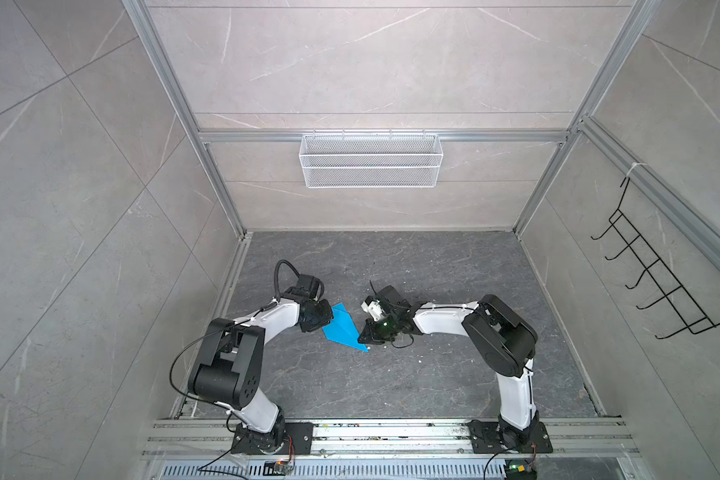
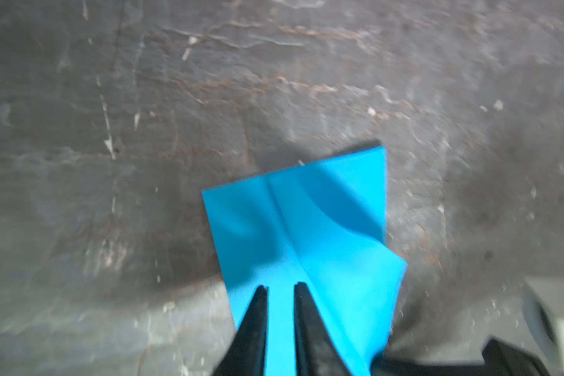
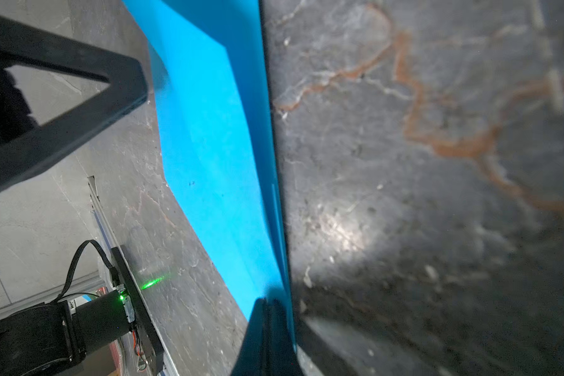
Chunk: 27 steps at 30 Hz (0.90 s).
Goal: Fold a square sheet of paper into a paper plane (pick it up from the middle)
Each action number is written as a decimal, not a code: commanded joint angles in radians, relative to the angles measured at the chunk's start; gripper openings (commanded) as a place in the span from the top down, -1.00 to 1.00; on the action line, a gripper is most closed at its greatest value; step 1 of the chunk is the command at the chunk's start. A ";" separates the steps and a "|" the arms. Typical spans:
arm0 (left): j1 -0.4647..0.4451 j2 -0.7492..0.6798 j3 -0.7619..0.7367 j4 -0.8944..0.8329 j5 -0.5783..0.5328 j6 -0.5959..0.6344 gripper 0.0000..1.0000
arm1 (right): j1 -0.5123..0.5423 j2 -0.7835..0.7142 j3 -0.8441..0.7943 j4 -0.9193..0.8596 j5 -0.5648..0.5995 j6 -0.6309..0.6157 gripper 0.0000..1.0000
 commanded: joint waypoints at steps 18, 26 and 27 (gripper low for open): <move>-0.262 0.190 0.267 -0.333 -0.153 0.230 0.60 | -0.003 0.088 -0.022 -0.132 0.087 -0.009 0.93; -0.262 0.220 0.287 -0.346 -0.166 0.228 0.62 | -0.002 0.087 -0.032 -0.130 0.087 -0.010 0.93; -0.262 0.225 0.289 -0.345 -0.166 0.229 0.62 | -0.002 0.087 -0.032 -0.129 0.087 -0.008 0.93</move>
